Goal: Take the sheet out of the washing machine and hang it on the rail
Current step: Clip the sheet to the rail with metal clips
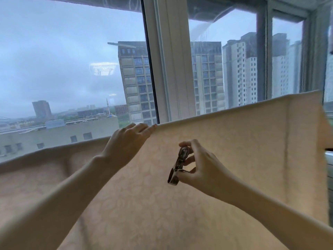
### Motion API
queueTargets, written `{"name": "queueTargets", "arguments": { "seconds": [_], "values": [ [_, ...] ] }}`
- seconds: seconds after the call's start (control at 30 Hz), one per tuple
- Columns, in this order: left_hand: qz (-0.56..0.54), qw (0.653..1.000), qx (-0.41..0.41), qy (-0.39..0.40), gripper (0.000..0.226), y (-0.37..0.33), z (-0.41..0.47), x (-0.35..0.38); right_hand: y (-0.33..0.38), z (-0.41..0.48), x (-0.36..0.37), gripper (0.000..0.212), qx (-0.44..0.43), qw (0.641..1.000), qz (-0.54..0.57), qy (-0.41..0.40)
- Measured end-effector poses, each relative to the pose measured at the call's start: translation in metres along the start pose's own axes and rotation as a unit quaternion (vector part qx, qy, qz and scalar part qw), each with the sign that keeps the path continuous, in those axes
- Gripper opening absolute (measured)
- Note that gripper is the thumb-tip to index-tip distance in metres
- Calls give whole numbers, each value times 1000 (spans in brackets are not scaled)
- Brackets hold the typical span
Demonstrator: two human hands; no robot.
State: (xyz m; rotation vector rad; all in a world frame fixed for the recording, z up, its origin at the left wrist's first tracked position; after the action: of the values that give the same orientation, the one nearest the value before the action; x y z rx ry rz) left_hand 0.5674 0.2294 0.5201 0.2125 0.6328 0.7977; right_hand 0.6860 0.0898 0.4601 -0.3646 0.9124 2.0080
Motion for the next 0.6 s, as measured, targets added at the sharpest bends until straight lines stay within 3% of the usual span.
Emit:
{"name": "queueTargets", "arguments": {
  "seconds": [0.2, 0.37, 0.6],
  "values": [
    [1, 999, -44, 8, 47, -19, 19, 16, -37, -16, -30, 61, 29, 1000, -3, -9],
    [15, 999, -36, 6, 44, -38, 35, 26, -60, -21, -42, 64, 38, 999, -14, -30],
    [9, 1000, -16, 0, 42, -66, 63, 46, -79, -1, -49, 60, -9, 981, -191, 13]
  ]
}}
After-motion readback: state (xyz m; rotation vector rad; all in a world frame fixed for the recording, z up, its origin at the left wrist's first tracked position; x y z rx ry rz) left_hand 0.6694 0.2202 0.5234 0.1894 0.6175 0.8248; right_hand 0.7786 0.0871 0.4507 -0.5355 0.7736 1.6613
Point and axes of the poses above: each hand's wrist, its own z-axis towards the middle knuckle, its own x-axis out of the palm, y = z × x, the point moved 6 cm from there along z, towards the middle knuckle, and after that the axes turned 11 degrees about -x, right-handed, at the moved point
